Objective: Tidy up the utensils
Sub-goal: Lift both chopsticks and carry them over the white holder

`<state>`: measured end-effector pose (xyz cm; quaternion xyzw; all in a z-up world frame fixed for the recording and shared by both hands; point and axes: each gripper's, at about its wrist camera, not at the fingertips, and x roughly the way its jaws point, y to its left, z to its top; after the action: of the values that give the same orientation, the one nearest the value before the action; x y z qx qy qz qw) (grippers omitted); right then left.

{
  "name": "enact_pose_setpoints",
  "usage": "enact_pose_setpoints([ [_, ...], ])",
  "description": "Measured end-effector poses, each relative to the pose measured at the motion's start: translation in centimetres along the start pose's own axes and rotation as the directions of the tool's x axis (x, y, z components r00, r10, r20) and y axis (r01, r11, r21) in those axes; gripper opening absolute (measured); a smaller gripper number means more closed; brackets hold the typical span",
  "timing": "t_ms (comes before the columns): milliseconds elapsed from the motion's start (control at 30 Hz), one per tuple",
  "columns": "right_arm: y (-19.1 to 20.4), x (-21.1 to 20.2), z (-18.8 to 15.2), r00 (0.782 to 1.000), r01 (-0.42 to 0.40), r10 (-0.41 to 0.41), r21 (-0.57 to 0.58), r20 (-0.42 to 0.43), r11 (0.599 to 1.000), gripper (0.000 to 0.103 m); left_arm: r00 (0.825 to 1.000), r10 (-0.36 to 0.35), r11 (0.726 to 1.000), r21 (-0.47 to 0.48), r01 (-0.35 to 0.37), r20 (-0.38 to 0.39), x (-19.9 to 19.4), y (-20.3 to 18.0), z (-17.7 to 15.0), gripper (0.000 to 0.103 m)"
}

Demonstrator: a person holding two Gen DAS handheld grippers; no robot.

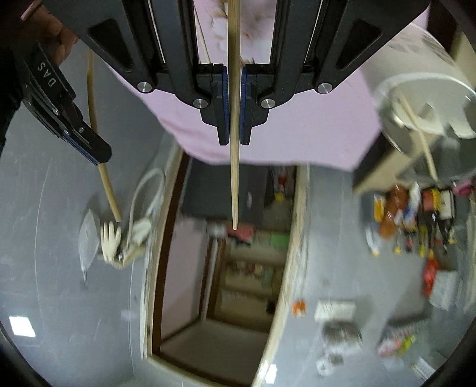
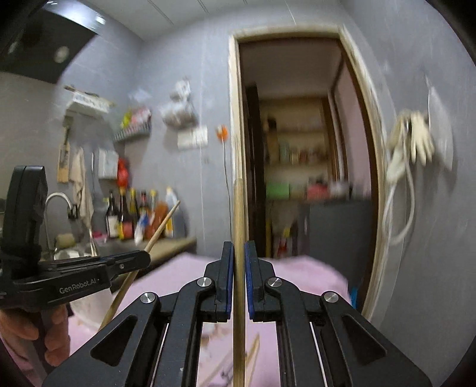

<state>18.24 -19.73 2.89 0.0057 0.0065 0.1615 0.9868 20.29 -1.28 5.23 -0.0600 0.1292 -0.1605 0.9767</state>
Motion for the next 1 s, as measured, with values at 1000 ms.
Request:
enact_pose_setpoints([
  [1000,14.7,7.4,6.8,0.887,-0.344,0.226,0.251,0.402,0.905,0.005,0.865,0.289,0.945,-0.266,-0.19,0.41,-12.8,20.9,7.6,0.004],
])
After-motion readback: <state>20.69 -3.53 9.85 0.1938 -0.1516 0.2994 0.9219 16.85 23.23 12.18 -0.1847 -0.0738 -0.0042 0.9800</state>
